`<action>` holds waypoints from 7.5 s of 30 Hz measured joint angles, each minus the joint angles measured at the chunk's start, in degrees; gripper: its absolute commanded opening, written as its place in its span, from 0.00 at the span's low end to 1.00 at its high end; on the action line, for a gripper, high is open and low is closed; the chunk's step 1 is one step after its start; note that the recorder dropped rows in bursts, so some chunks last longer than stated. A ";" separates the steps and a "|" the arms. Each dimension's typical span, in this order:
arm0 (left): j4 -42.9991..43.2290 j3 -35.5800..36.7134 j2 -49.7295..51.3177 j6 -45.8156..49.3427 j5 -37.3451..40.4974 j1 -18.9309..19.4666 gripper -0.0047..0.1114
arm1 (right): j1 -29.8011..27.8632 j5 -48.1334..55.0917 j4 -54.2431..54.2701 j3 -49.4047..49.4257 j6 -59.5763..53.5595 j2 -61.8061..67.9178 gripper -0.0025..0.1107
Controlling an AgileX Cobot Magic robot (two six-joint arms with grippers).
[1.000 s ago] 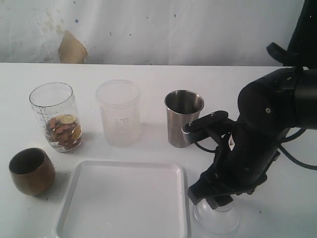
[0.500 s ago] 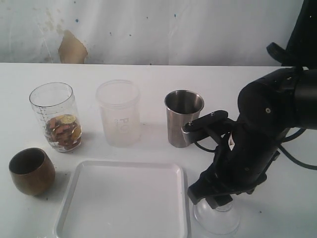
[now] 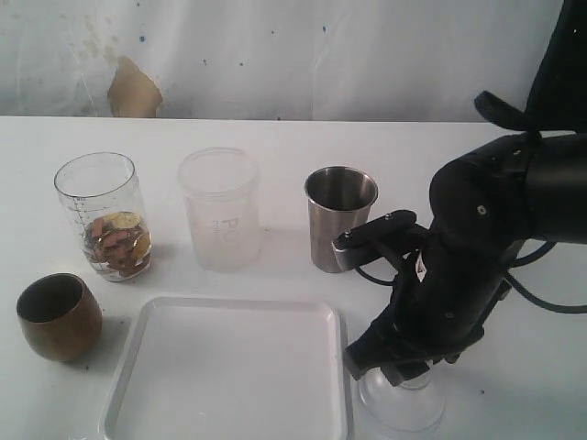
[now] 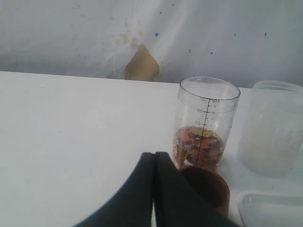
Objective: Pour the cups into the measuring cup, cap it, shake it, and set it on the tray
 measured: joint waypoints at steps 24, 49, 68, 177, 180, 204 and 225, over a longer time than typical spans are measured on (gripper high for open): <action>0.00 0.00 0.00 0.00 0.00 0.00 0.04 | 0.86 18.29 5.77 -24.46 -5.58 -1.81 0.02; 0.00 0.00 0.00 0.00 0.00 0.00 0.04 | 14.14 20.07 -0.83 -89.30 -4.14 37.86 0.02; 0.00 0.00 0.00 0.00 0.00 0.00 0.04 | 15.84 12.77 -2.03 -91.63 -4.14 40.26 0.02; 0.00 0.00 0.00 0.00 0.00 0.00 0.04 | 16.86 19.73 0.00 -48.30 -11.78 31.37 0.34; 0.00 0.00 0.00 0.00 0.00 0.00 0.04 | 16.86 18.26 0.00 -48.30 -11.78 31.27 0.54; -7.59 0.00 0.00 -18.96 -14.87 0.00 0.04 | 10.74 -3.71 0.00 -27.06 -7.51 4.53 0.02; 3.20 -26.79 30.67 -11.94 9.55 -22.00 0.04 | 5.97 -37.56 0.00 25.46 5.38 -39.70 0.02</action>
